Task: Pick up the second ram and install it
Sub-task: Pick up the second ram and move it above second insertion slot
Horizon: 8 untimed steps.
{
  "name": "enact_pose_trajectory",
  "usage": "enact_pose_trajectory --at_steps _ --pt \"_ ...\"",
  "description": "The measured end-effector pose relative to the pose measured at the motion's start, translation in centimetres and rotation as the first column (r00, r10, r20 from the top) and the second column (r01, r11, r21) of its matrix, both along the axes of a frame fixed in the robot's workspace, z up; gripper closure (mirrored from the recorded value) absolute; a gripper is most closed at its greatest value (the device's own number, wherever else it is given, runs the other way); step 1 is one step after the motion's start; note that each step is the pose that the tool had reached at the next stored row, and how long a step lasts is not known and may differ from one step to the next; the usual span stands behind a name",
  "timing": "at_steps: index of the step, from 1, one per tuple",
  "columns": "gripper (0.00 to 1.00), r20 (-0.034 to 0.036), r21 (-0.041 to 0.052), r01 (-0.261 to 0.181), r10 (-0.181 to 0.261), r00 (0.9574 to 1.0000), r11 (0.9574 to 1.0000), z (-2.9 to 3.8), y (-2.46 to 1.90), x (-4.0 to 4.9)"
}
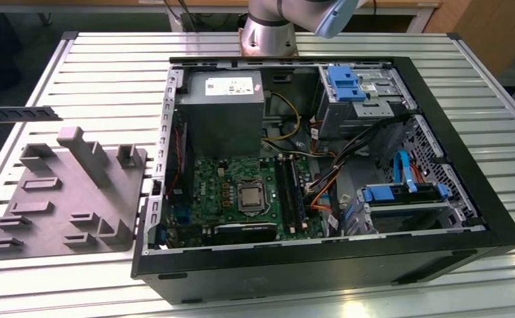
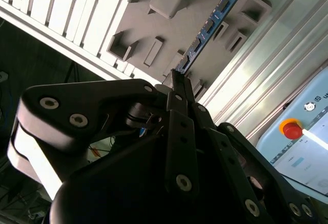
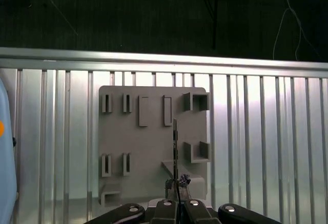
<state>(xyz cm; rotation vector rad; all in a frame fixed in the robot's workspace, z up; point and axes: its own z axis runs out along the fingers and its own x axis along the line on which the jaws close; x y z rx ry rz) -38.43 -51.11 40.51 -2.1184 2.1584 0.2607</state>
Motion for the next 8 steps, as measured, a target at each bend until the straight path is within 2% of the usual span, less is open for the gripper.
enact_pose_trajectory --at_steps 8 --pt "0.88 0.0 0.0 0.0 0.0 1.0 1.0 0.0 0.0 0.7"
